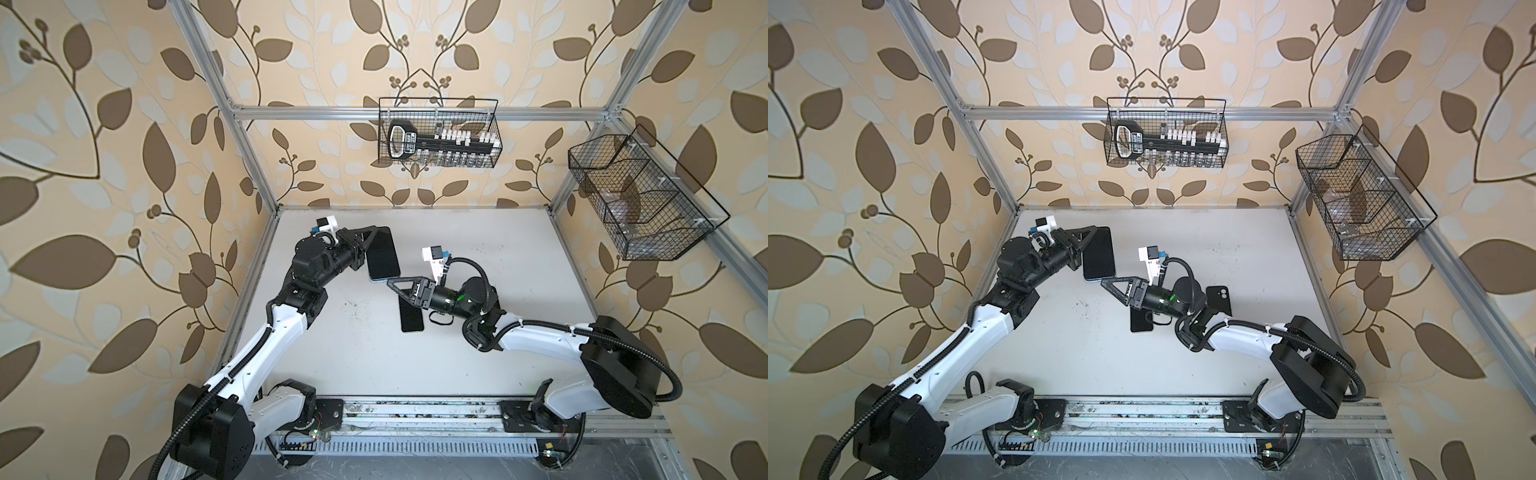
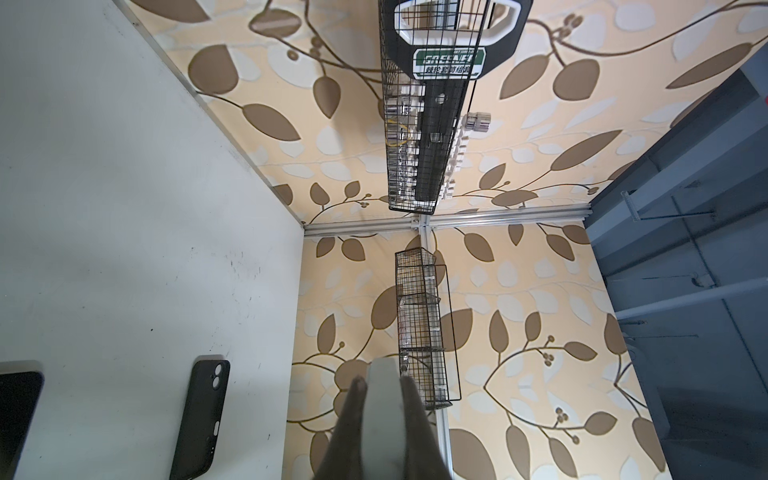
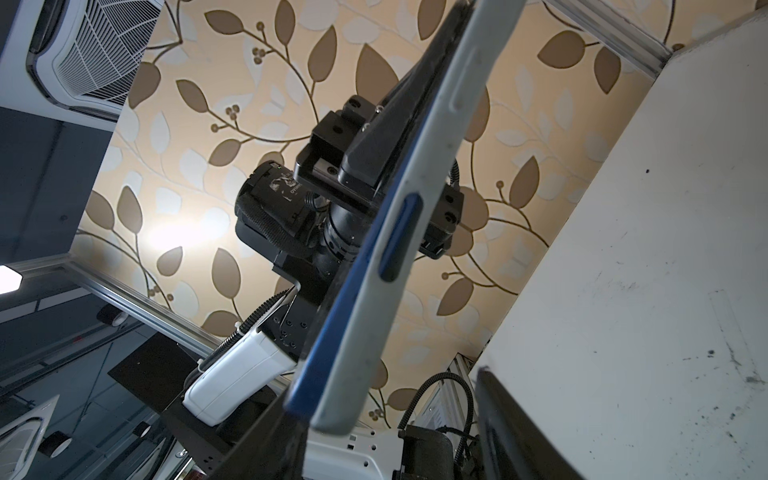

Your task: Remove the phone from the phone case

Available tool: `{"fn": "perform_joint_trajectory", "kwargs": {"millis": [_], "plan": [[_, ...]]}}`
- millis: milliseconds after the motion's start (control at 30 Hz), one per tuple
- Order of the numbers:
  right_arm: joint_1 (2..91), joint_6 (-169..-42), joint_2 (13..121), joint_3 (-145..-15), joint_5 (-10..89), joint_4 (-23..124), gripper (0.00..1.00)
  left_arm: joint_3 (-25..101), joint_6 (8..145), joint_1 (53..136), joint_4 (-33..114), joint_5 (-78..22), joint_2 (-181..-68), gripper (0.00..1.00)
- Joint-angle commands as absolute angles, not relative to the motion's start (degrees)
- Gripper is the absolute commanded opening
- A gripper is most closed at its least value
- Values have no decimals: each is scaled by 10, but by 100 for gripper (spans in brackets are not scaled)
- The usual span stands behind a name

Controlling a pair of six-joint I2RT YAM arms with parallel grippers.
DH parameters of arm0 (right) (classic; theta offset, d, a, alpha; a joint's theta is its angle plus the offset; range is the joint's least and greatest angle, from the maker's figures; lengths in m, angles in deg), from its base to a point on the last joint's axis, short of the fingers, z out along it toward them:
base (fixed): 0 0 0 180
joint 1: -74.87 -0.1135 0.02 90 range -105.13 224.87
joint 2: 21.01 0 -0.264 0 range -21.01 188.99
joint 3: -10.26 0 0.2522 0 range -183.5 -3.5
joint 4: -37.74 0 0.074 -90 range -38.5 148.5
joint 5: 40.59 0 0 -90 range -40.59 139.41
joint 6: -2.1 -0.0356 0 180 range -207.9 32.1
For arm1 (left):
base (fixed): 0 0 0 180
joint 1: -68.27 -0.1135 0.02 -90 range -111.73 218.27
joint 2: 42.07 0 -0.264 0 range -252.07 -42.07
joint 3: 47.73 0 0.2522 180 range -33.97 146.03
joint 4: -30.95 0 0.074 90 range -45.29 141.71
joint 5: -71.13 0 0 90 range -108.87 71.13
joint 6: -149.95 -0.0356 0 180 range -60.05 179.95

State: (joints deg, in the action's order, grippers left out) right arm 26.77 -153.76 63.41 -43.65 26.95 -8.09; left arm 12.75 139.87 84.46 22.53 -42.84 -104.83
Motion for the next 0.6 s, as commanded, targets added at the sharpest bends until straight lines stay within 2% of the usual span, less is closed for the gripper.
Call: {"fn": "perform_joint_trajectory", "kwargs": {"millis": [0,567], "plan": [[271,-1547,637,-446,277,-98,63,144,1414,849,169,-439,-1038,0],[278,-1594,666,-448,293,-124,59,137,1433,849,161,-438,-1014,0]]}}
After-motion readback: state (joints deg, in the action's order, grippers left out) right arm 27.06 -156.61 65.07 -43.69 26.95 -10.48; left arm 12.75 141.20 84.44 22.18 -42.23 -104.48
